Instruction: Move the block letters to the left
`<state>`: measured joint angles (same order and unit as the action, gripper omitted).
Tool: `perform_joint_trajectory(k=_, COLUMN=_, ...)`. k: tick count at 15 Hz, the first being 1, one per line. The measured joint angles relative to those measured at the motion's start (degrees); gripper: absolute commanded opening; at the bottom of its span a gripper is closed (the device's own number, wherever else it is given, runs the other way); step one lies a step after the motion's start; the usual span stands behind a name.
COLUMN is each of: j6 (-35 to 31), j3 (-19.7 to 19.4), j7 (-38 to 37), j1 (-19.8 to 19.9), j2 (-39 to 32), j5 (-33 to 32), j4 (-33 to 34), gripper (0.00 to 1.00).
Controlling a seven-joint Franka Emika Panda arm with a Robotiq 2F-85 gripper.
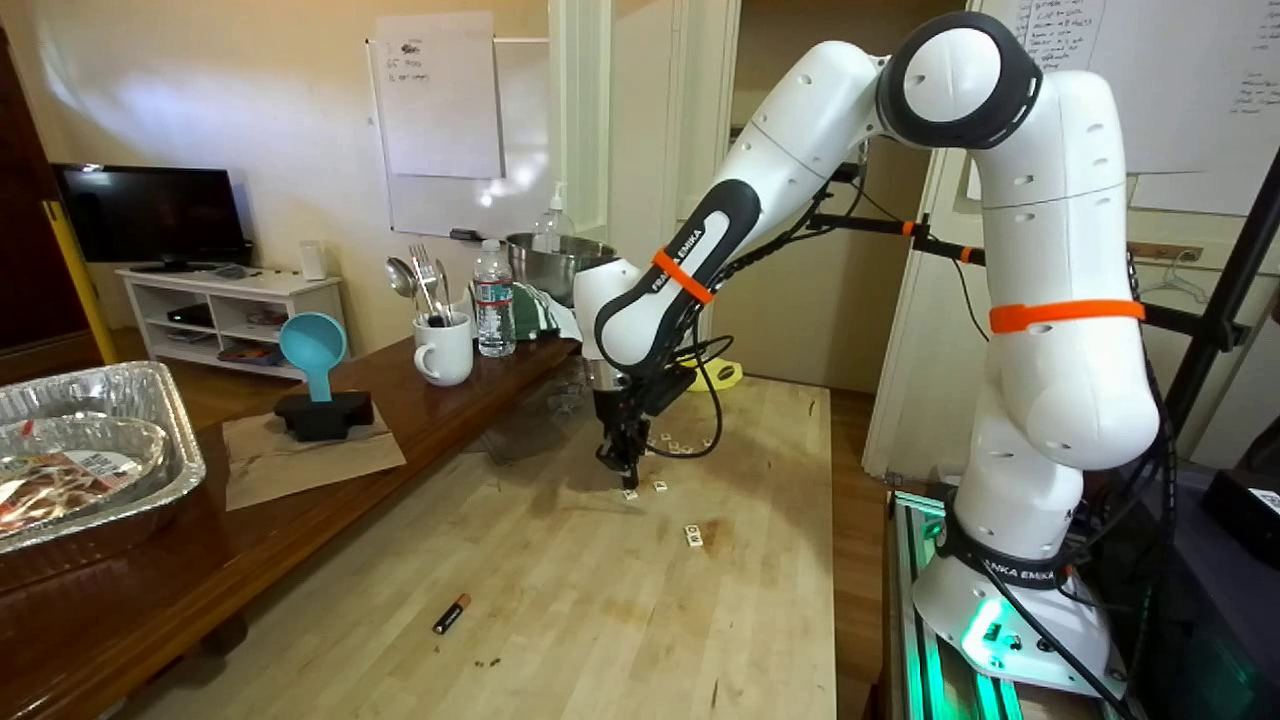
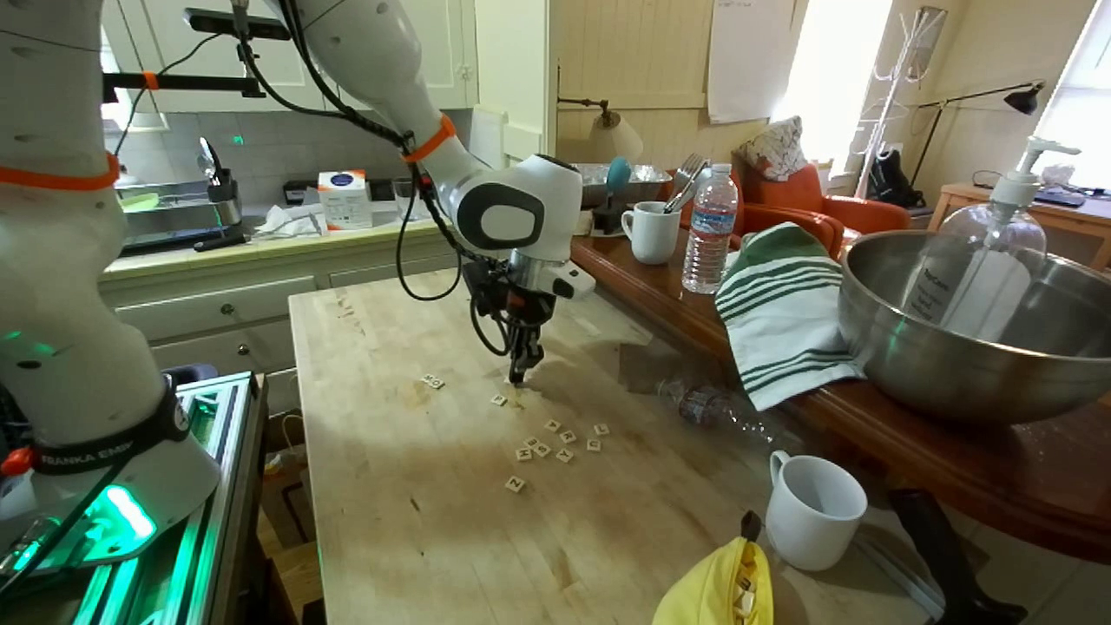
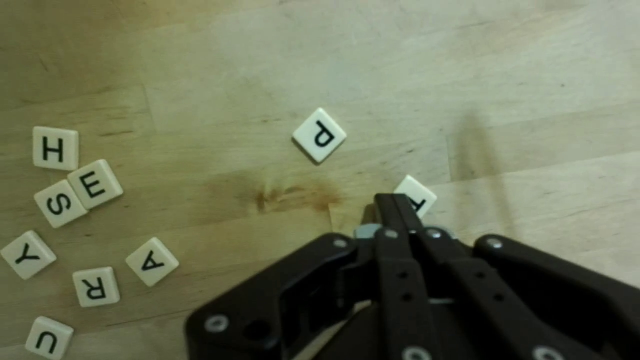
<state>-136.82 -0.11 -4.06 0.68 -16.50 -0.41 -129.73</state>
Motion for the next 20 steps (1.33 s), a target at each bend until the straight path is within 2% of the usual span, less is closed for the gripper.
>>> perform_joint_trajectory(k=7, j6=0.01, j3=-0.72, j7=0.55, j1=0.07, j2=4.39, j5=-0.77, j4=-1.83, gripper=0.00)
perform_joint_trajectory(k=12, j6=-0.37, j3=-2.74, j7=2.83, j1=0.79, j2=5.99, j5=-5.61, j4=-2.57, gripper=0.00)
perform_joint_trajectory(k=20, j6=-6.09, j3=-5.84, j7=3.13, j1=3.95, j2=4.90, j5=-6.19, j4=-2.56, gripper=0.00)
